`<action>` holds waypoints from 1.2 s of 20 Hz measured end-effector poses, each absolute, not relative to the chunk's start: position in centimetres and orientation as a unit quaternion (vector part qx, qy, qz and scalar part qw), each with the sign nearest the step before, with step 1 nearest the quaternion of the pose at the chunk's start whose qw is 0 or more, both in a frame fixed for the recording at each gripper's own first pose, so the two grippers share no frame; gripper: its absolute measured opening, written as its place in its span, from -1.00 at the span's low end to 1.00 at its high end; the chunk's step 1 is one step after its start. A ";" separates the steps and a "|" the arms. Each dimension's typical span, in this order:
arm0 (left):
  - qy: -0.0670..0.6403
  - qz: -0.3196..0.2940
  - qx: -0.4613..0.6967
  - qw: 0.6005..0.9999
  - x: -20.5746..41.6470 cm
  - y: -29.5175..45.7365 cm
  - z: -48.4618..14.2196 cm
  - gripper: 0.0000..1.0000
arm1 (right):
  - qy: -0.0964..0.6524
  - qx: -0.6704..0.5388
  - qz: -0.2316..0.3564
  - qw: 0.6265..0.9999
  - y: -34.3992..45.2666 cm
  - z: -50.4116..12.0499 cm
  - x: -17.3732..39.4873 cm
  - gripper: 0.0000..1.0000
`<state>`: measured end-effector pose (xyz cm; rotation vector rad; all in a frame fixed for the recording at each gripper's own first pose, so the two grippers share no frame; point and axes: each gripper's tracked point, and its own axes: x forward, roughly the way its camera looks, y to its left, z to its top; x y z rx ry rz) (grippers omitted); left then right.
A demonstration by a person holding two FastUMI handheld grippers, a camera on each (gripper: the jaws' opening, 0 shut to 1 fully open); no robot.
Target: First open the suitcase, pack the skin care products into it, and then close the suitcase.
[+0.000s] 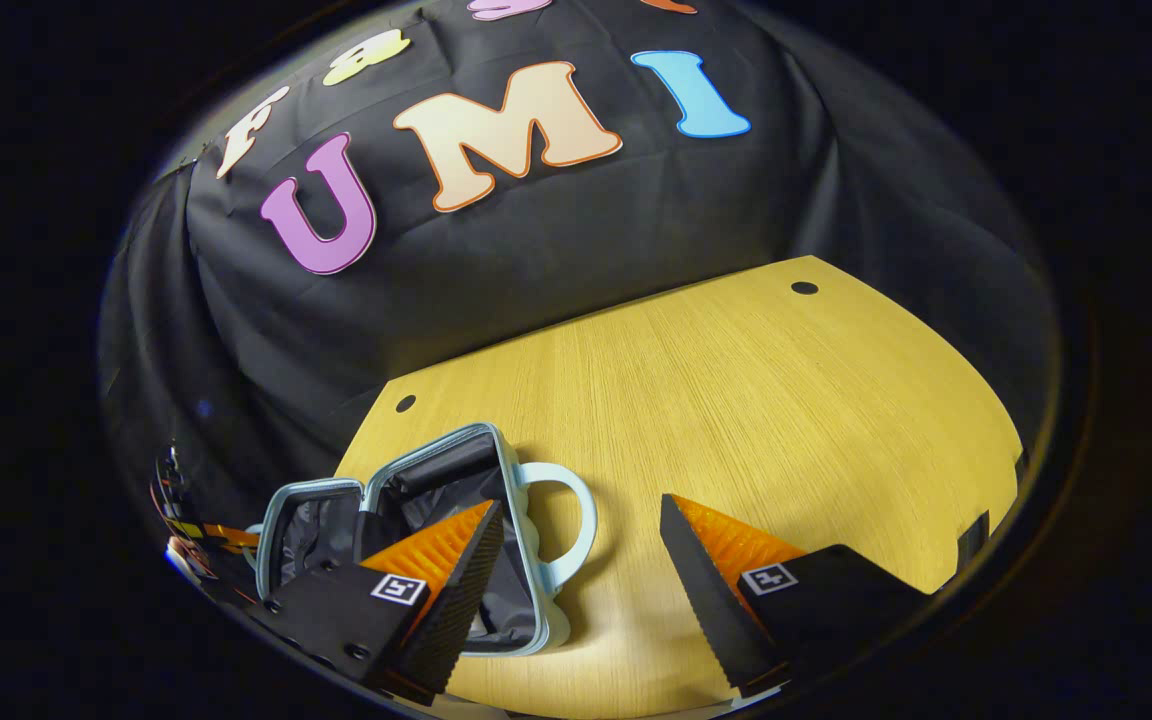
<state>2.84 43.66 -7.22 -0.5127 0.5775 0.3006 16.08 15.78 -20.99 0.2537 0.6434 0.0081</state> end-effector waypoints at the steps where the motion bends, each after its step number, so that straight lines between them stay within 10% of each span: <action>1: 0.275 0.143 -0.238 0.921 2.5 42.9 -5.9 -0.96 | 0.317 0.126 0.007 0.940 15.5 -21.0 16.1 0.96; 12: 0.206 0.073 -0.107 0.970 5.7 26.4 6.8 -0.96 | 0.321 0.113 0.068 0.938 13.9 -21.5 15.4 0.96; 24: 0.219 -0.021 -0.099 0.970 14.8 8.1 5.5 -0.96 | 0.302 0.111 0.074 0.944 7.3 -20.6 12.9 0.96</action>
